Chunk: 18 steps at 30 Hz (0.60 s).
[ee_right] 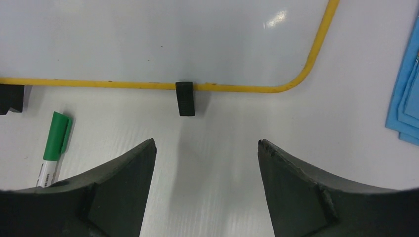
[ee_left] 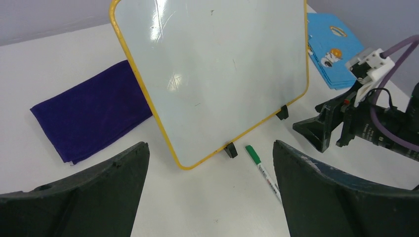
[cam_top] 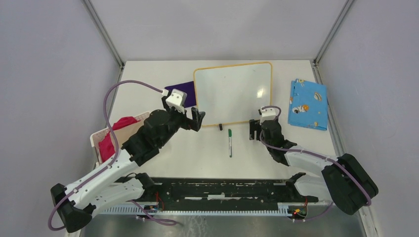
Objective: Write a sentence on the whiteboard
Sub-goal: Move the whiteboard to the center of the board.
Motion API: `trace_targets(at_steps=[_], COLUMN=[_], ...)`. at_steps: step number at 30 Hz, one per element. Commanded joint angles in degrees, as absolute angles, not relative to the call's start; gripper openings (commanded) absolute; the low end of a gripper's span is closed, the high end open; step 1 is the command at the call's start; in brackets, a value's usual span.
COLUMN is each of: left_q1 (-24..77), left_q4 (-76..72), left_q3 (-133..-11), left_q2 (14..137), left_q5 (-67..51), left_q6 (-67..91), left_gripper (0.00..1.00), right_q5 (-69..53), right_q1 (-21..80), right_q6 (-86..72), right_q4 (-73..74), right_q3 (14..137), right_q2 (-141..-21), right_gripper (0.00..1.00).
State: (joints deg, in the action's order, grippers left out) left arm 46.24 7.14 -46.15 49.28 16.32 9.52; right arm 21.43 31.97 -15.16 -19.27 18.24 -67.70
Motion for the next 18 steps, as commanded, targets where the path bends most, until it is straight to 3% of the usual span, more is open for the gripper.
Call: trace_targets(at_steps=[1,18], left_q1=[47.12,47.64], left_q4=[3.78,3.6], left_q3=[-45.88,-45.79], left_q2=[47.45,47.66], left_q5=[16.06,16.42], left_q6=[8.7,8.02], left_gripper=[1.0,1.0], right_q5=[18.06,15.8], right_q1=[30.79,28.27], right_q6=[-11.99,-7.56], right_q4=[-23.1,-24.09], right_q3=[21.55,27.42], right_q2=[-70.38,-81.08], right_gripper=[0.8,0.63])
